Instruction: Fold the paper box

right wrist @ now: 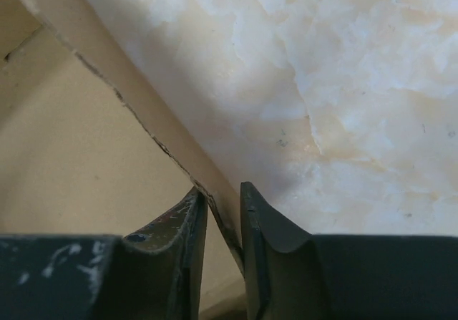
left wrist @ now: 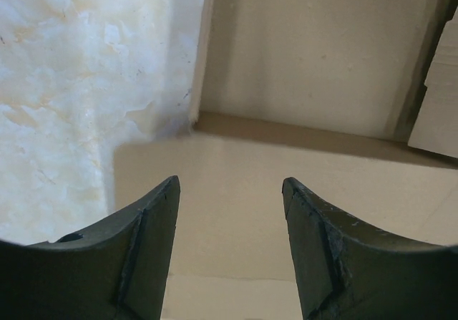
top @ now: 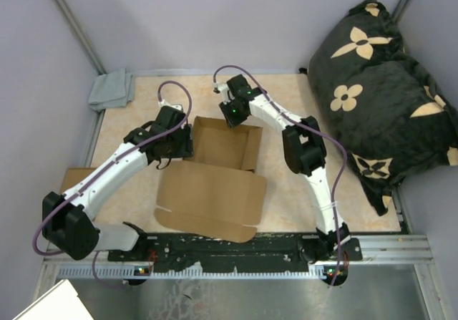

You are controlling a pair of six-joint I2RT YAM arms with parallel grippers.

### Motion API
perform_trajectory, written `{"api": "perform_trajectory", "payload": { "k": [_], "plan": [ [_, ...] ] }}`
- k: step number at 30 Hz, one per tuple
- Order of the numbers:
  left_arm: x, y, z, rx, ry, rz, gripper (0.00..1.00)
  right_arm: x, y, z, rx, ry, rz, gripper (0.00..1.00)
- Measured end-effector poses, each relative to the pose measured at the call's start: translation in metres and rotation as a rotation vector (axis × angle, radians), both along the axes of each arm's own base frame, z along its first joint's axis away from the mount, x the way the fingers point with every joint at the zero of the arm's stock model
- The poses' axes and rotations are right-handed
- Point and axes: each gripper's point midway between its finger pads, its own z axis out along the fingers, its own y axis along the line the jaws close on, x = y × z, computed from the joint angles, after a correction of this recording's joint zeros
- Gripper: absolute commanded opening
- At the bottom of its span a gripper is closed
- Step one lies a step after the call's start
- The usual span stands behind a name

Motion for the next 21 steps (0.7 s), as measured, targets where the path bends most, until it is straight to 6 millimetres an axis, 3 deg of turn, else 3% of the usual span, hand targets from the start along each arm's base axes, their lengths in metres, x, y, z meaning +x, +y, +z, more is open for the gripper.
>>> {"api": "perform_trajectory", "payload": {
  "k": [6, 9, 12, 14, 16, 18, 21],
  "plan": [
    [-0.001, -0.004, 0.0, -0.022, 0.005, -0.002, 0.65, 0.008, -0.017, -0.001, -0.005, 0.013, -0.163, 0.09],
    [0.0, -0.008, -0.002, -0.033, 0.016, -0.014, 0.65, 0.004, -0.047, -0.003, 0.006, 0.074, -0.315, 0.11],
    [0.001, -0.014, -0.008, -0.041, 0.04, -0.027, 0.64, -0.01, -0.091, -0.005, 0.002, 0.137, -0.467, 0.21],
    [0.003, -0.017, -0.01, -0.047, 0.048, -0.033, 0.65, -0.032, -0.12, -0.004, -0.002, 0.189, -0.553, 0.35],
    [0.005, -0.02, -0.011, -0.052, 0.053, -0.036, 0.65, -0.06, -0.132, -0.001, 0.009, 0.237, -0.583, 0.54],
    [0.007, -0.022, -0.01, -0.062, 0.055, -0.031, 0.65, -0.101, -0.12, 0.008, 0.044, 0.298, -0.541, 0.65],
    [0.011, -0.028, -0.006, -0.086, 0.054, -0.021, 0.65, -0.167, -0.069, 0.027, 0.111, 0.37, -0.354, 0.67]
  ]
}}
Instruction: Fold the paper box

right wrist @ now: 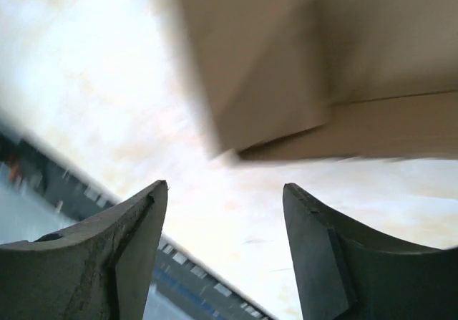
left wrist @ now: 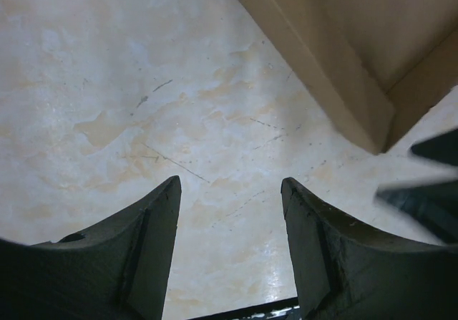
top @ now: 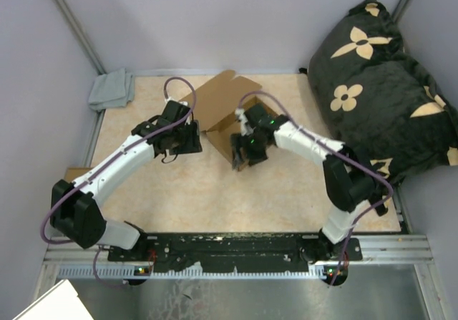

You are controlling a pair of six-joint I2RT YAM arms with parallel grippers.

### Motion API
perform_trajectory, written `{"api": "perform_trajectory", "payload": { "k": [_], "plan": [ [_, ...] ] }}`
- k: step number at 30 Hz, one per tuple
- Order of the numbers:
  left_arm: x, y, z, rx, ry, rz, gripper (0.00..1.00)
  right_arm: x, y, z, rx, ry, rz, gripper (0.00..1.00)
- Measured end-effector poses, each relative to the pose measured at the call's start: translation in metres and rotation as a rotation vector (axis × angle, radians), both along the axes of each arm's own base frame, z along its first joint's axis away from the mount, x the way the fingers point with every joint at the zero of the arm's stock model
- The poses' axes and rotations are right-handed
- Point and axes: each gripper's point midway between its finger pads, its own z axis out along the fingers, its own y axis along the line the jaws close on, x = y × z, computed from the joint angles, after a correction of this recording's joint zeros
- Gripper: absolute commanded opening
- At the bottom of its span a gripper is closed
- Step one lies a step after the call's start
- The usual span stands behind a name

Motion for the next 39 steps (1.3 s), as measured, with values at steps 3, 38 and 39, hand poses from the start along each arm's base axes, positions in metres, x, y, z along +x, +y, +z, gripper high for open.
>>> {"api": "perform_trajectory", "payload": {
  "k": [3, 38, 39],
  "plan": [
    [0.002, -0.005, 0.004, -0.032, 0.0, 0.011, 0.65, -0.063, 0.05, 0.025, 0.108, 0.024, 0.21, 0.69],
    [-0.028, 0.002, -0.028, -0.099, 0.101, 0.137, 0.65, 0.186, -0.09, -0.033, -0.36, -0.243, -0.18, 0.0],
    [-0.026, 0.002, -0.032, -0.086, 0.111, 0.141, 0.65, 0.178, -0.089, -0.033, -0.347, -0.235, -0.184, 0.0]
  ]
}}
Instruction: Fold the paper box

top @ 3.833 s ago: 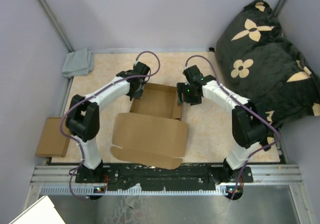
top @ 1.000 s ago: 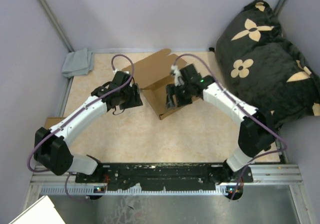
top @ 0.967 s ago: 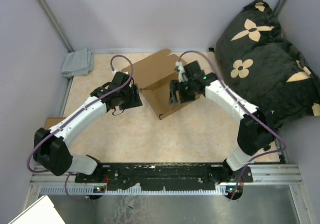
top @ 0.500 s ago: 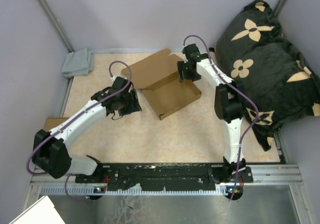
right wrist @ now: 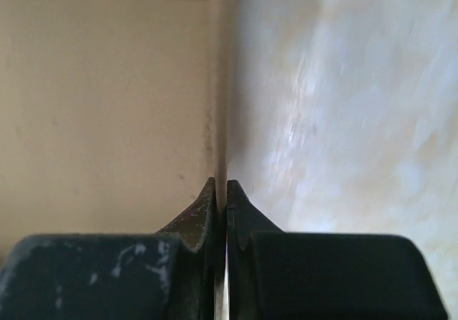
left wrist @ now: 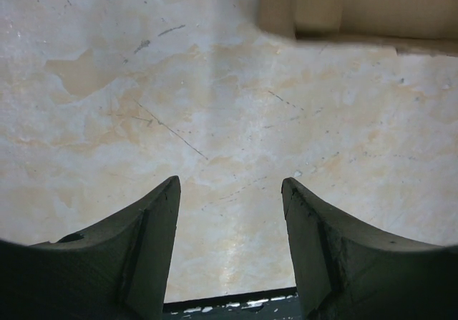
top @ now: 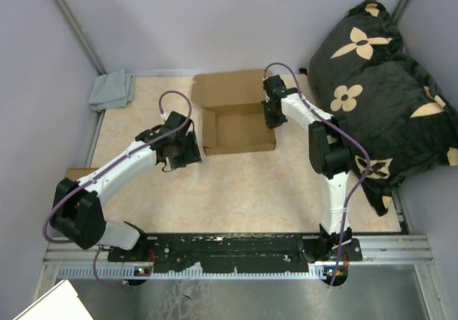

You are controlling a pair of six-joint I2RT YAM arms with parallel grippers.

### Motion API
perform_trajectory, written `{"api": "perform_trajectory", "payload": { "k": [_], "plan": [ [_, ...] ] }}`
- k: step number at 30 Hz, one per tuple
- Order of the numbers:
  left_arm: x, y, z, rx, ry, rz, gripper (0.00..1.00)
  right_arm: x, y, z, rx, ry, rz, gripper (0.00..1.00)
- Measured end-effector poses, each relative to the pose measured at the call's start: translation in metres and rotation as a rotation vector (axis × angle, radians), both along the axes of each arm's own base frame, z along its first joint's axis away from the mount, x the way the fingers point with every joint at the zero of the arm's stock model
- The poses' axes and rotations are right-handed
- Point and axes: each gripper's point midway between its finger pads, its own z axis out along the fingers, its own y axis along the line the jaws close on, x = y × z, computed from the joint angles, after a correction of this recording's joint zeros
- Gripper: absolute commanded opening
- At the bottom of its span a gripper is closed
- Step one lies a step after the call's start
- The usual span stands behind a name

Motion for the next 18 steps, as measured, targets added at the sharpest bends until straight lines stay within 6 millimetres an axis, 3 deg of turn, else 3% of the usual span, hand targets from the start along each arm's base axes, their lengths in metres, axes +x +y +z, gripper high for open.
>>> {"api": "perform_trajectory", "payload": {
  "k": [6, 11, 14, 18],
  "plan": [
    [0.021, -0.001, -0.019, 0.09, 0.058, 0.021, 0.66, -0.069, 0.003, 0.0, 0.049, 0.051, -0.062, 0.0],
    [0.045, 0.002, -0.012, 0.143, 0.039, 0.034, 0.66, -0.13, 0.021, 0.002, 0.072, 0.103, -0.02, 0.0],
    [0.056, 0.006, 0.0, 0.152, 0.003, 0.038, 0.64, -0.148, 0.027, 0.001, 0.087, 0.116, -0.011, 0.0],
    [0.06, 0.011, 0.002, 0.17, 0.022, 0.033, 0.59, -0.155, 0.022, 0.001, 0.101, 0.12, -0.039, 0.0]
  ]
}}
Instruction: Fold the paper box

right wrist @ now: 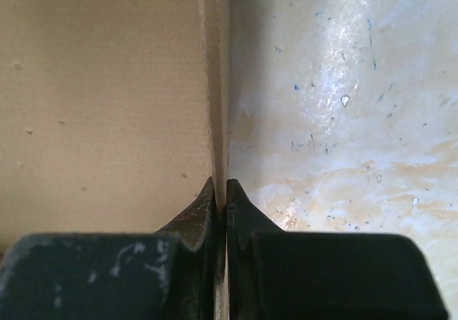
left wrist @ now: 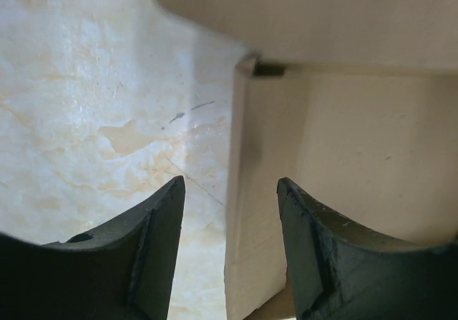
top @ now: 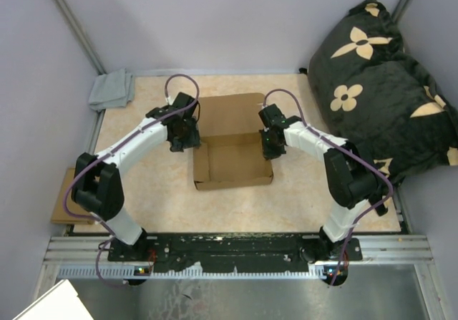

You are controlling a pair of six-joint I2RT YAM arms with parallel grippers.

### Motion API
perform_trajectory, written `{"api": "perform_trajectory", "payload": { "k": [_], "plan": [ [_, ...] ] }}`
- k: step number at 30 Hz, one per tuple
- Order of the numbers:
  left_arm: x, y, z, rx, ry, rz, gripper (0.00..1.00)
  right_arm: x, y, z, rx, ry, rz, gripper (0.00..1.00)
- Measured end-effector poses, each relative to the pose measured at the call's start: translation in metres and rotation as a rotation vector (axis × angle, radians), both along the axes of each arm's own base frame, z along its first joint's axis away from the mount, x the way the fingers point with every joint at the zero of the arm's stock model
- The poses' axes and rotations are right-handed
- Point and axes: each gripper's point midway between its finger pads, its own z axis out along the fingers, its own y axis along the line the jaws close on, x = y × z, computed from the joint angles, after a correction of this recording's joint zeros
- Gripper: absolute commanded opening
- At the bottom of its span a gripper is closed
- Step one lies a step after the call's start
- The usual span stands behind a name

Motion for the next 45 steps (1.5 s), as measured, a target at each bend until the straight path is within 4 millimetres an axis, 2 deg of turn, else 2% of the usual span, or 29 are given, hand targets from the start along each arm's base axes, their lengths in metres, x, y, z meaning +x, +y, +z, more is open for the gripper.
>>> {"api": "perform_trajectory", "payload": {
  "k": [3, 7, 9, 12, 13, 14, 17, 18, 21, 27, 30, 34, 35, 36, 39, 42, 45],
  "plan": [
    [-0.008, 0.001, -0.016, 0.01, 0.068, -0.006, 0.57, 0.0, -0.001, 0.0, 0.007, 0.0, -0.018, 0.0],
    [-0.032, 0.004, -0.038, 0.005, 0.155, -0.022, 0.58, 0.0, 0.001, 0.0, 0.02, 0.001, -0.027, 0.0],
    [-0.043, 0.005, -0.044, -0.006, 0.179, -0.03, 0.58, 0.0, 0.002, 0.0, 0.026, 0.002, -0.026, 0.0],
    [-0.045, 0.002, -0.045, -0.03, 0.173, -0.044, 0.57, 0.0, 0.005, 0.001, 0.036, 0.002, -0.022, 0.01],
    [-0.044, 0.001, -0.045, -0.036, 0.167, -0.05, 0.51, 0.0, 0.005, 0.001, 0.039, 0.003, -0.021, 0.01],
    [-0.041, -0.001, -0.045, -0.039, 0.16, -0.054, 0.42, 0.001, 0.006, 0.0, 0.041, 0.002, -0.021, 0.01],
    [-0.036, -0.002, -0.056, -0.022, 0.176, -0.067, 0.06, 0.002, 0.007, 0.0, 0.048, 0.001, -0.022, 0.01],
    [-0.036, -0.002, -0.061, -0.012, 0.187, -0.07, 0.0, 0.002, 0.008, 0.0, 0.05, 0.0, -0.022, 0.01],
    [-0.035, 0.002, -0.073, 0.066, 0.211, -0.085, 0.0, 0.004, 0.01, 0.001, 0.057, -0.009, -0.022, 0.01],
    [-0.03, 0.007, -0.068, 0.346, 0.17, -0.103, 0.0, 0.003, 0.018, -0.002, 0.065, -0.008, -0.016, 0.01],
    [-0.035, 0.006, -0.067, 0.394, 0.16, -0.105, 0.0, 0.002, 0.019, -0.006, 0.063, 0.003, -0.015, 0.02],
    [-0.036, 0.004, -0.061, 0.358, 0.141, -0.092, 0.09, 0.001, 0.02, -0.007, 0.062, 0.005, -0.01, 0.04],
    [-0.037, 0.003, -0.06, 0.345, 0.14, -0.088, 0.16, 0.001, 0.021, -0.007, 0.063, 0.005, -0.01, 0.05],
    [-0.037, 0.003, -0.059, 0.335, 0.14, -0.084, 0.21, 0.001, 0.021, -0.007, 0.063, 0.006, -0.01, 0.07],
    [-0.038, 0.003, -0.061, 0.323, 0.146, -0.074, 0.39, 0.002, 0.022, -0.007, 0.066, 0.009, -0.008, 0.26],
    [-0.041, 0.001, -0.065, 0.302, 0.16, -0.071, 0.48, -0.001, 0.025, -0.009, 0.078, 0.024, -0.003, 0.41],
    [-0.042, 0.004, -0.068, 0.301, 0.168, -0.065, 0.53, -0.003, 0.024, -0.011, 0.071, 0.035, 0.0, 0.47]
  ]
}}
